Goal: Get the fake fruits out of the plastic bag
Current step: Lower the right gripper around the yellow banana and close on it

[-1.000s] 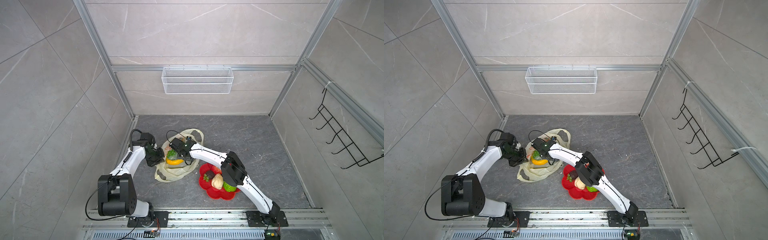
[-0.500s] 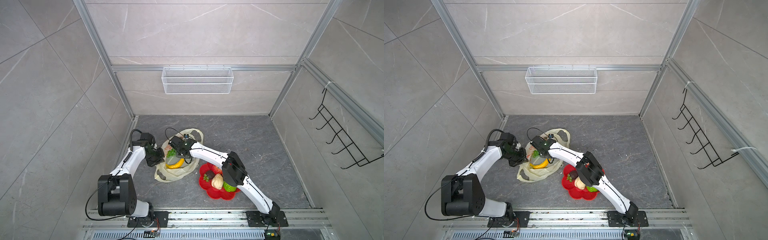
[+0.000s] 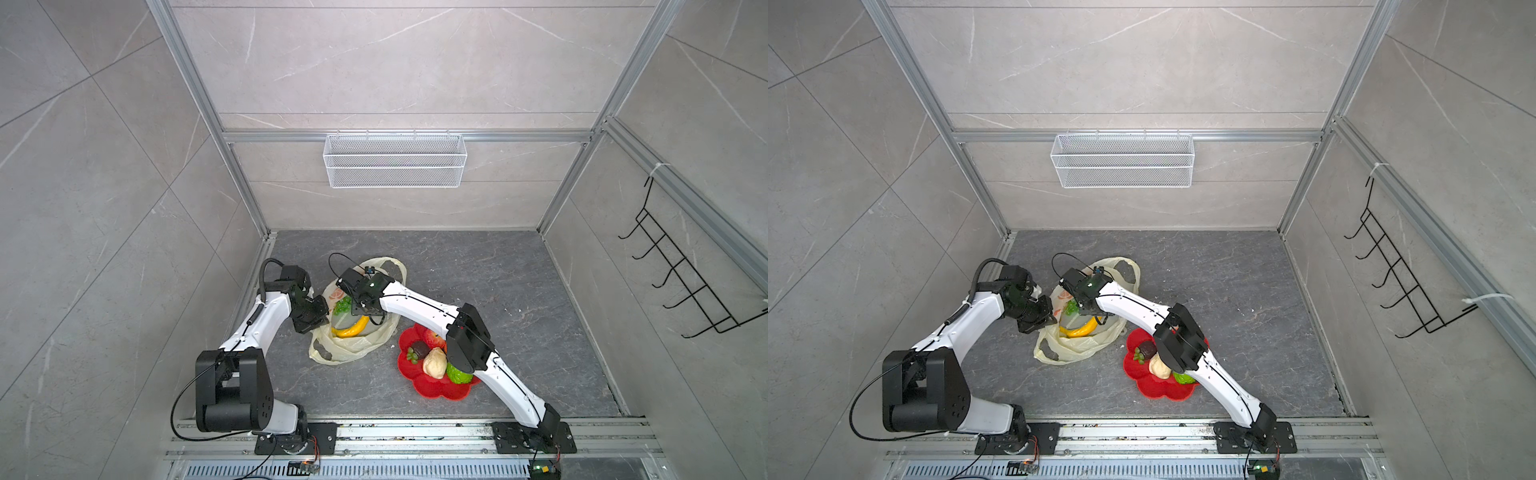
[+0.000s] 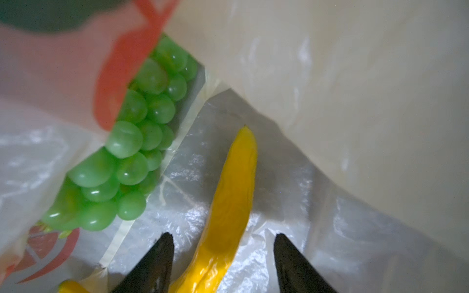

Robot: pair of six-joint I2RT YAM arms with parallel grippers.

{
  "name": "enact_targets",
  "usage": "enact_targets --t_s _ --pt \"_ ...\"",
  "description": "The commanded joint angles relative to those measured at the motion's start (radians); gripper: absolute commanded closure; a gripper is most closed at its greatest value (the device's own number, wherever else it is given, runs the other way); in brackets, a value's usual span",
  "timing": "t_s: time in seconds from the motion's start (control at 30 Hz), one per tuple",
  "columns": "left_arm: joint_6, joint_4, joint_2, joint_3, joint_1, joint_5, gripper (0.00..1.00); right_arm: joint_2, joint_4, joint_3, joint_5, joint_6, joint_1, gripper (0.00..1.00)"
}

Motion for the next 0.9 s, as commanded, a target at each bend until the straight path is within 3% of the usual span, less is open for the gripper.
enact_targets --t_s 0.0,0.73,0.87 --pt "0.025 -0.019 -0.02 0.025 -0.003 0.007 1.0 0.014 -0.01 -0.017 -0.033 0.01 0.006 0.36" --pt "0.026 -0.019 -0.022 0.023 -0.003 0.007 1.0 0.076 -0.017 0.018 -0.036 0.015 0.005 0.52" --pt "0.026 -0.02 -0.021 0.023 -0.004 0.007 1.0 0.07 -0.01 0.009 -0.03 0.018 0.003 0.6"
